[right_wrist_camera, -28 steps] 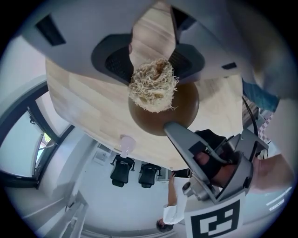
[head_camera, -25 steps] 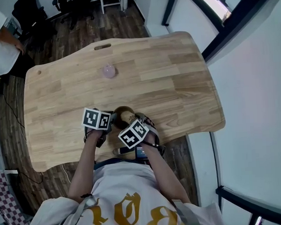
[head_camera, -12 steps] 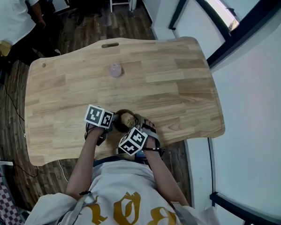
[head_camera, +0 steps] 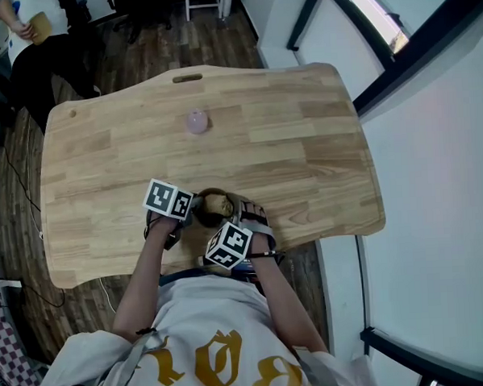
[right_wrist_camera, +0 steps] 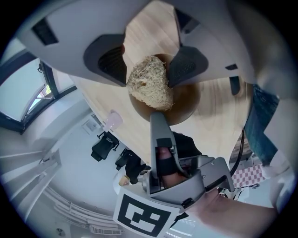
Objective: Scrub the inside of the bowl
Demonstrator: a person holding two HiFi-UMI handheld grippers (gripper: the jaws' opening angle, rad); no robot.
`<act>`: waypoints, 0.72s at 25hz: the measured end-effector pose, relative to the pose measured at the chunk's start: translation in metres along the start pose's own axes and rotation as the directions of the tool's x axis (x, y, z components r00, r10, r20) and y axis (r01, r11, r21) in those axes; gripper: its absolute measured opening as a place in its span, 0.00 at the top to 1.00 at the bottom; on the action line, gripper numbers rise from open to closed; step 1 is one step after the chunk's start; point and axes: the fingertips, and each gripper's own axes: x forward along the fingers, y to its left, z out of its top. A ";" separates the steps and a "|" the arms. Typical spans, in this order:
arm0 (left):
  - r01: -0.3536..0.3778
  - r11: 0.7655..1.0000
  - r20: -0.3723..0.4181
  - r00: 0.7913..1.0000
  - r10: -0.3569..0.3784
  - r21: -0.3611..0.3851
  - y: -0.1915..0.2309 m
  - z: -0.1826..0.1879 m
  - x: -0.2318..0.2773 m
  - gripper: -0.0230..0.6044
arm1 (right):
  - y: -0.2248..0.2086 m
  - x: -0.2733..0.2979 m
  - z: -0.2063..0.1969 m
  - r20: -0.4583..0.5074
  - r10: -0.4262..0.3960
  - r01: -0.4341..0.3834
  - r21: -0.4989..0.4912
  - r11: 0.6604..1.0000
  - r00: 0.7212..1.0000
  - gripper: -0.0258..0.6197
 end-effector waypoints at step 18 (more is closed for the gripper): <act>0.019 1.000 -0.021 1.000 -0.019 -0.006 0.003 -0.002 0.006 0.90 | 0.007 0.006 0.006 0.028 0.018 -0.014 -0.132 0.991 0.999 0.57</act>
